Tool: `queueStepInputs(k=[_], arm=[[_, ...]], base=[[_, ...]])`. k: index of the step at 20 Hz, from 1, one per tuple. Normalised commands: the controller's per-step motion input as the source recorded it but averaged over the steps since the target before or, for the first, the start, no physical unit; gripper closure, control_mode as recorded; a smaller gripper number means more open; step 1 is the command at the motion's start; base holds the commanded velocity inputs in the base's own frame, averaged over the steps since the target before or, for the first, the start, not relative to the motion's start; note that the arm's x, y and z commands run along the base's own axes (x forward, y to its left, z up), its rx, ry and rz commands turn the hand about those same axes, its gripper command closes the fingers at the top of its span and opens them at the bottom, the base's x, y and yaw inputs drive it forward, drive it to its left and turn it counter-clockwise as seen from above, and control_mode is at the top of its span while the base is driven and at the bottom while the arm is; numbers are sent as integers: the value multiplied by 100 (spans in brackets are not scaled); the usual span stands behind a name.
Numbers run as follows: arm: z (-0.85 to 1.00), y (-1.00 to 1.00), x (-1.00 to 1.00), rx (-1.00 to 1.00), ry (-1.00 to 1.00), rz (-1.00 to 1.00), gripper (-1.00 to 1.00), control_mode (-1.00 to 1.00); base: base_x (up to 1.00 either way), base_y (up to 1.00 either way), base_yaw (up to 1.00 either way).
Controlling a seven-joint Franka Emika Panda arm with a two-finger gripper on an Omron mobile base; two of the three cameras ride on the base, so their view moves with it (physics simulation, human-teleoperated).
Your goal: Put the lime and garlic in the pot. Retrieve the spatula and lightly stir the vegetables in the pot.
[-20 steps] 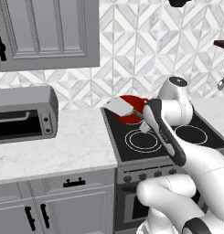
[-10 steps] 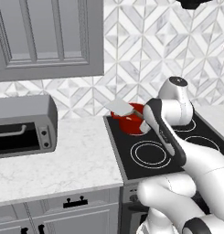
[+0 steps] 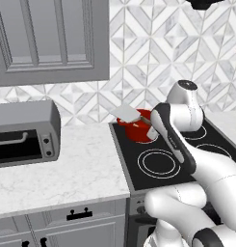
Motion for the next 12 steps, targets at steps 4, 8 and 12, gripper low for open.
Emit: queueStepInputs(k=[4,8,12], arm=[[0,0,0,0,0,0,100,100],[0,0,25,1,1,0,100,-100],[0,-12,64,8,9,0,100,-100]], base=[[70,-5,-2],[26,-2,-1],[0,0,0]])
